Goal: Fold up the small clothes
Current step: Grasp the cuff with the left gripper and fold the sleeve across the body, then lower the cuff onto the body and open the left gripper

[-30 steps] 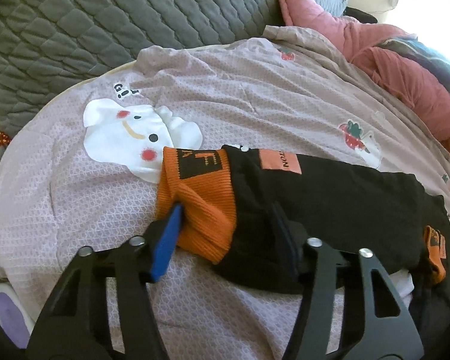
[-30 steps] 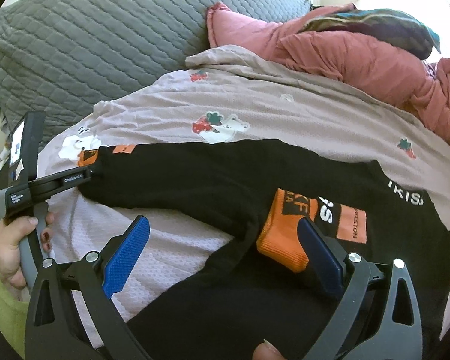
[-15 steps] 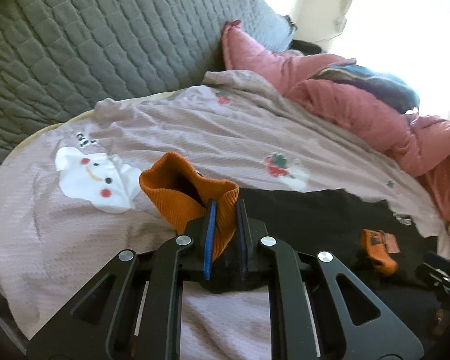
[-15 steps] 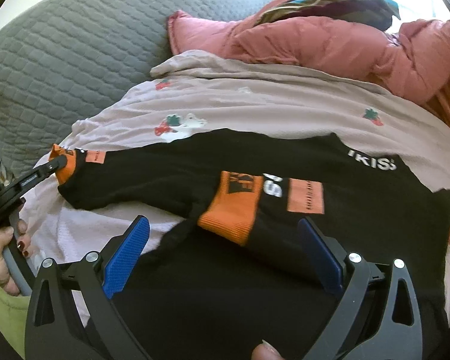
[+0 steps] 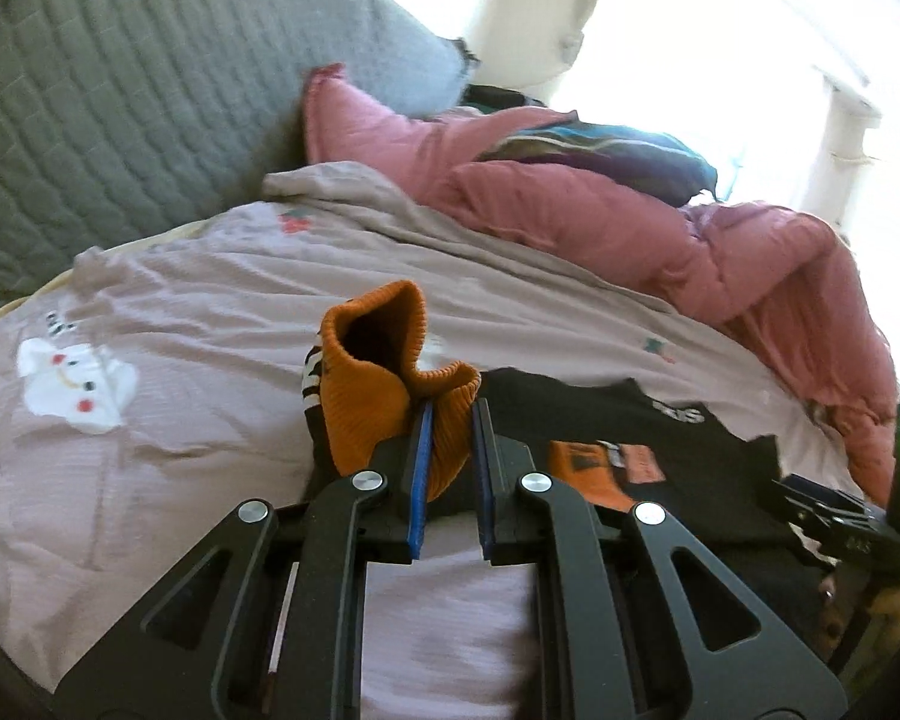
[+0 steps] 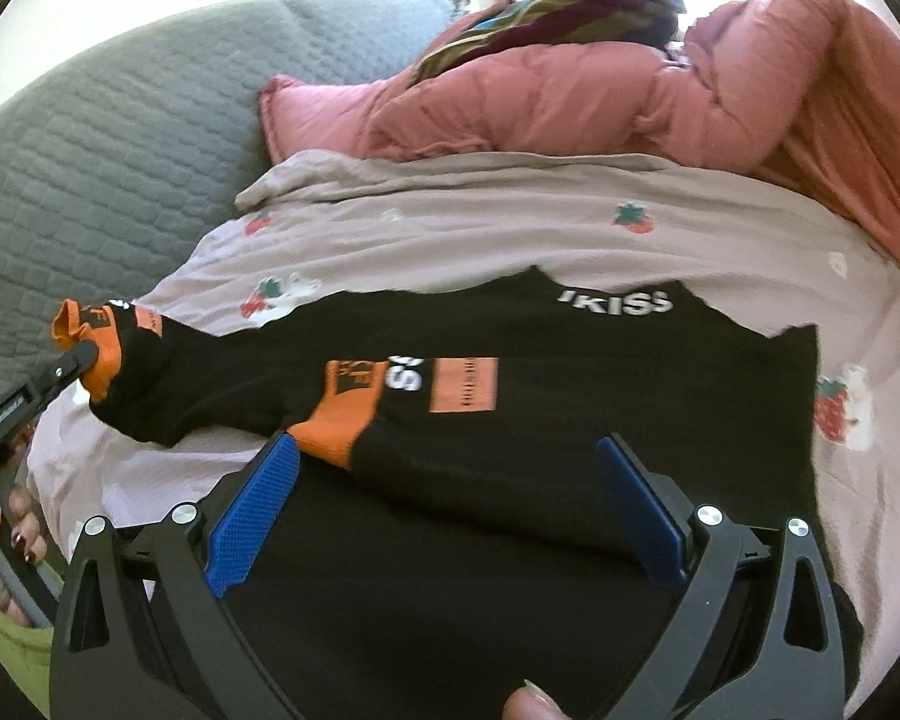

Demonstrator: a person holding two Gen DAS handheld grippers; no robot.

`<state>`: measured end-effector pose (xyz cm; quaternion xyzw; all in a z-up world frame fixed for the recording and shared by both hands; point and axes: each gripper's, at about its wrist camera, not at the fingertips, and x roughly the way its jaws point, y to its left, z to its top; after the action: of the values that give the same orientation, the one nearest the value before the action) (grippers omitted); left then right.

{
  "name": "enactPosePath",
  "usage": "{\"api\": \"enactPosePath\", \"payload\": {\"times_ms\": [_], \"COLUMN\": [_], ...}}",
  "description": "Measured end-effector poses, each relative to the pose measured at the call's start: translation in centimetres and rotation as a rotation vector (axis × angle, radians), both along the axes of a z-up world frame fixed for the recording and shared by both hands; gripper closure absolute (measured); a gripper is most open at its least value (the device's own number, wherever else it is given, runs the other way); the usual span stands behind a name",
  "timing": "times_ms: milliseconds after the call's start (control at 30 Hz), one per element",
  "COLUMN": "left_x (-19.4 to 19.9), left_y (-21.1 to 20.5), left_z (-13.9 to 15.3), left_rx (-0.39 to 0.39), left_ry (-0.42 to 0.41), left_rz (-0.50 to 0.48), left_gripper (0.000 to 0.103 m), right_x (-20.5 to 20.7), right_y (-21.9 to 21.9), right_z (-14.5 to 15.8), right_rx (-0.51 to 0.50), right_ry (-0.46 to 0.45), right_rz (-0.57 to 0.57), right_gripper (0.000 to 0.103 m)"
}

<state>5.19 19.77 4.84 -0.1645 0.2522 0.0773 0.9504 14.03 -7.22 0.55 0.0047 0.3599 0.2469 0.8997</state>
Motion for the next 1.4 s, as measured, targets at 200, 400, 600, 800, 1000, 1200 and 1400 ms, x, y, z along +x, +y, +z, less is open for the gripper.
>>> {"api": "enactPosePath", "payload": {"times_ms": [200,400,600,800,1000,1200,1400], "left_x": [1.5,3.5,5.8,6.4,6.8,5.5,4.9], "left_y": [-4.6,-8.7,-12.2,-14.6,-16.2,-16.0,-12.5], "left_z": [0.7,0.7,-0.2,-1.3,-2.4,-2.0,-2.1], "left_rx": [0.038,0.040,0.055,0.073,0.020,-0.026,-0.038], "left_ry": [0.023,0.036,0.077,0.110,0.143,0.120,0.126], "left_rz": [-0.078,-0.166,-0.230,-0.294,-0.400,-0.436,-0.325], "left_gripper": [0.097,0.097,0.097,0.097,0.092,0.089,0.089], "right_x": [0.1,0.0,0.0,0.3,0.5,0.7,0.3], "right_y": [-3.1,-5.5,-8.0,-10.1,-10.7,-10.3,-8.2], "right_z": [0.1,0.1,0.1,-0.7,-1.2,-1.6,-2.0], "right_rx": [0.033,0.058,0.050,0.051,0.046,0.040,0.047], "right_ry": [0.001,0.005,0.008,0.031,0.040,0.053,0.075], "right_rz": [-0.039,-0.066,-0.097,-0.145,-0.159,-0.147,-0.084], "right_gripper": [0.005,0.005,0.005,0.005,0.005,0.005,0.005]}}
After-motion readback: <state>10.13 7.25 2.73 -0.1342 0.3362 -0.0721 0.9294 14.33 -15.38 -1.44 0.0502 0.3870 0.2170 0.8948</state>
